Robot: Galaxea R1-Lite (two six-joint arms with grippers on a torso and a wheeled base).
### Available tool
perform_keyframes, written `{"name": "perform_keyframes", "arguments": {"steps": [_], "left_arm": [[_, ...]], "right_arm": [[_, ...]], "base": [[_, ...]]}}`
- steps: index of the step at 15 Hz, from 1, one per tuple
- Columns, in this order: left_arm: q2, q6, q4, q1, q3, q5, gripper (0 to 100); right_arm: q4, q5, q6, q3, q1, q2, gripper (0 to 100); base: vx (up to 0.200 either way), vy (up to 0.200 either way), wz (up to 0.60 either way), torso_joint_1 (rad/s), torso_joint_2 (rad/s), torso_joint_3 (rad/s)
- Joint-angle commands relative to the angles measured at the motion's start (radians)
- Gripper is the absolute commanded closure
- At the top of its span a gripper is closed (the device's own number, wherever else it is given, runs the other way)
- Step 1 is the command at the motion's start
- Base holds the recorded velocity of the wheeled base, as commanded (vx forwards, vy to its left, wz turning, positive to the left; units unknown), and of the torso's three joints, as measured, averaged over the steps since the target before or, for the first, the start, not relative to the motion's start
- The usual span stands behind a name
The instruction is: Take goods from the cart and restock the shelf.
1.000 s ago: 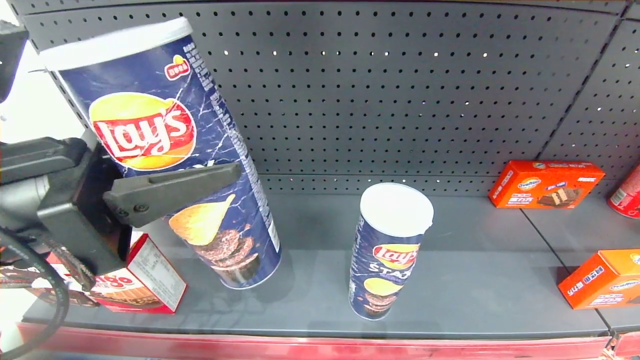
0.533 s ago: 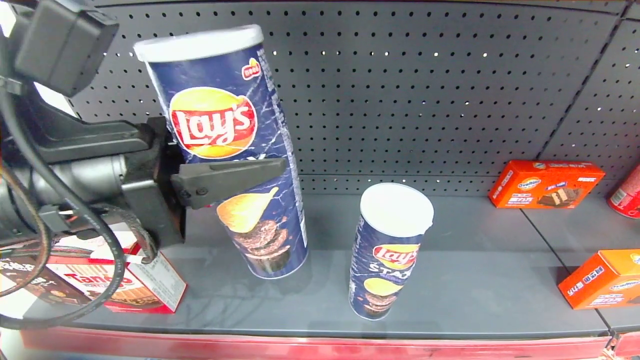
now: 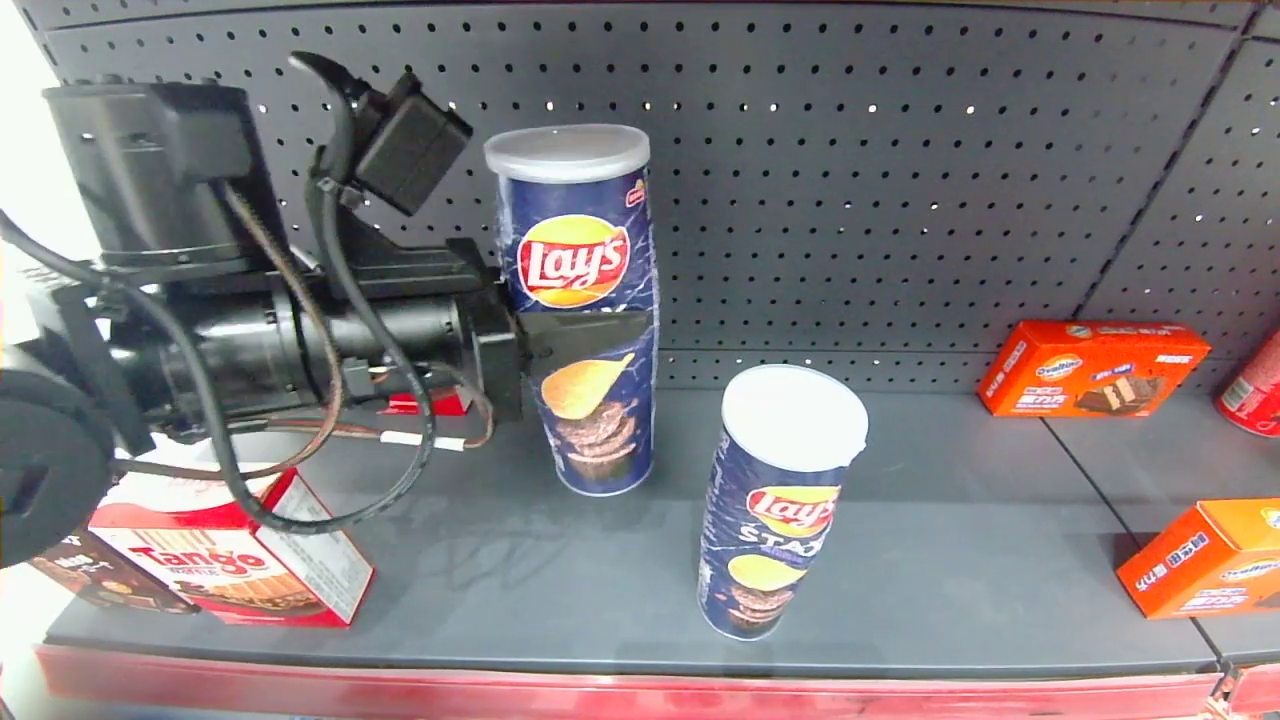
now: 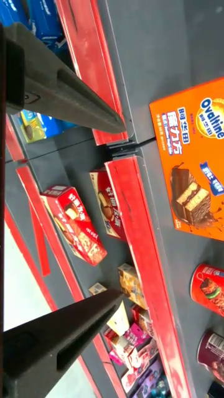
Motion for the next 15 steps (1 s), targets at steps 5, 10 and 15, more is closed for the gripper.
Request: {"name": "perform_keyframes", "arguments": {"steps": [5,10,15], "left_arm": [[0.287,0.004,-0.007,0.017,-0.248,0.042,100],[0.421,0.004,-0.008,0.017,-0.371,0.045,100],[0.511,0.004,-0.013,0.017,-0.467,0.045,100]], "right_arm": [[0.0,0.0,0.0,0.0,0.0,0.002,0],[0.0,0.0,0.0,0.0,0.0,0.002,0],[0.0,0.0,0.0,0.0,0.0,0.002,0]], "base": [[0.0,0.0,0.0,0.0,0.0,0.0],[0.0,0.0,0.0,0.0,0.0,0.0],[0.0,0.0,0.0,0.0,0.0,0.0]]}}
